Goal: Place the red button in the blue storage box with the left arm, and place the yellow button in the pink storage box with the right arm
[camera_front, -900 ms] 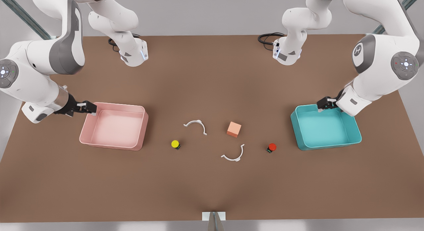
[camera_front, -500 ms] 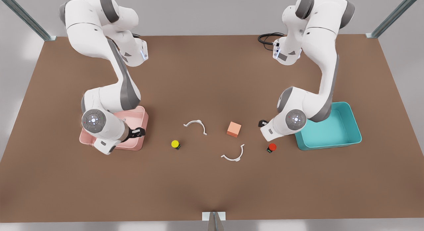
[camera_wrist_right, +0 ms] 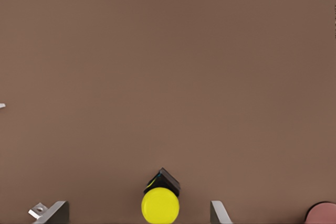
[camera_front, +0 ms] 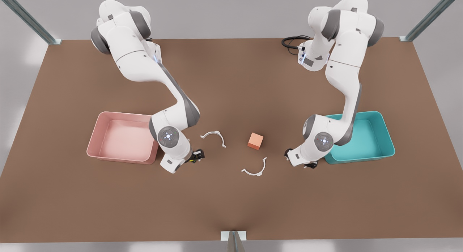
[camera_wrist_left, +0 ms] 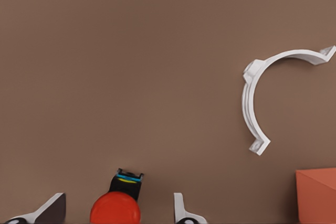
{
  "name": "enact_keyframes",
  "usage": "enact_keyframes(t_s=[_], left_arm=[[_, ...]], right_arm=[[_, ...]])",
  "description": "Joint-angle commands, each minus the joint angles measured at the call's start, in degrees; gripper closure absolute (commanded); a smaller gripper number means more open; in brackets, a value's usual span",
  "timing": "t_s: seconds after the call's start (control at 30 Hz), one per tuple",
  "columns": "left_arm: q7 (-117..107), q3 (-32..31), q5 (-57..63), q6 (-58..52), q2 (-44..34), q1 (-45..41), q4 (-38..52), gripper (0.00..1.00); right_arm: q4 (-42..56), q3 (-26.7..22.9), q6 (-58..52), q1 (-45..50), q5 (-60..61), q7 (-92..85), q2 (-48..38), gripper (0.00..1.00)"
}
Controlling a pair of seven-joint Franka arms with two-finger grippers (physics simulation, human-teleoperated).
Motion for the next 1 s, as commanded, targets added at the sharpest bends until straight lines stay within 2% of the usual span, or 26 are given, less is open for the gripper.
enact_keyframes(t_s=[0.0,0.07,0.13,0.17,0.23,0.33,0.4,0.43,0.47,0.6,0.77,0.8,0.87,0.97], left_arm=[[12.28,0.00,-0.05,3.14,1.01,-0.01,-0.58,0.00],[12.37,0.00,-0.05,3.05,1.01,0.08,-1.02,0.00],[12.37,0.00,-0.05,3.05,1.36,0.08,-1.11,0.00],[12.37,0.00,-0.05,3.05,1.45,0.08,-1.11,0.11],[12.37,0.00,-0.05,3.05,1.45,0.25,-1.55,0.18],[12.28,0.00,0.04,3.05,1.45,0.25,-2.16,0.20],[12.28,0.00,-0.05,3.05,1.45,0.25,-2.16,0.31],[12.10,0.00,-0.05,3.05,1.45,0.25,-2.16,0.40],[12.02,0.00,-0.05,3.05,1.45,0.25,-2.08,0.44],[11.84,0.00,-0.05,2.88,0.83,0.34,-1.99,0.50],[14.12,0.00,0.13,-1.86,-3.56,3.24,-1.72,0.50],[16.49,0.08,0.04,-4.50,-5.23,4.29,-1.72,0.50],[23.61,0.00,0.04,-13.11,-9.10,8.78,-1.81,0.50],[36.62,0.00,0.04,-18.39,-12.53,16.07,-2.07,0.50]], right_arm=[[-1.49,-0.01,3.18,0.26,-0.17,11.06,-0.07,0.00],[-6.67,-0.01,8.45,0.09,-0.17,10.97,-0.24,0.00],[-7.73,-0.01,8.63,-0.09,-0.17,11.06,-0.16,0.00],[-8.35,-0.01,9.07,-0.09,-0.17,11.06,-0.16,0.00],[-9.93,-0.09,11.00,-0.09,-0.17,11.06,-0.16,0.00],[-12.30,-0.09,14.95,0.00,-0.17,11.06,-0.24,0.00],[-12.56,-0.27,16.44,-0.35,-0.17,10.97,-0.07,0.00],[-14.58,-0.27,19.61,-0.44,-1.67,11.06,0.02,0.00],[-14.67,-0.27,19.61,-0.44,-1.84,10.97,0.02,0.00],[-15.55,-0.36,23.13,-0.35,-1.84,10.97,1.16,0.00],[-16.08,-0.36,26.56,-0.35,-1.84,10.97,3.01,0.00],[-16.69,-0.36,27.08,-0.35,-1.84,10.97,3.01,0.03],[-17.40,-0.36,28.05,-0.35,-1.84,11.06,2.92,0.16],[-17.40,-0.36,28.14,-0.35,-1.84,11.06,3.01,0.28]])
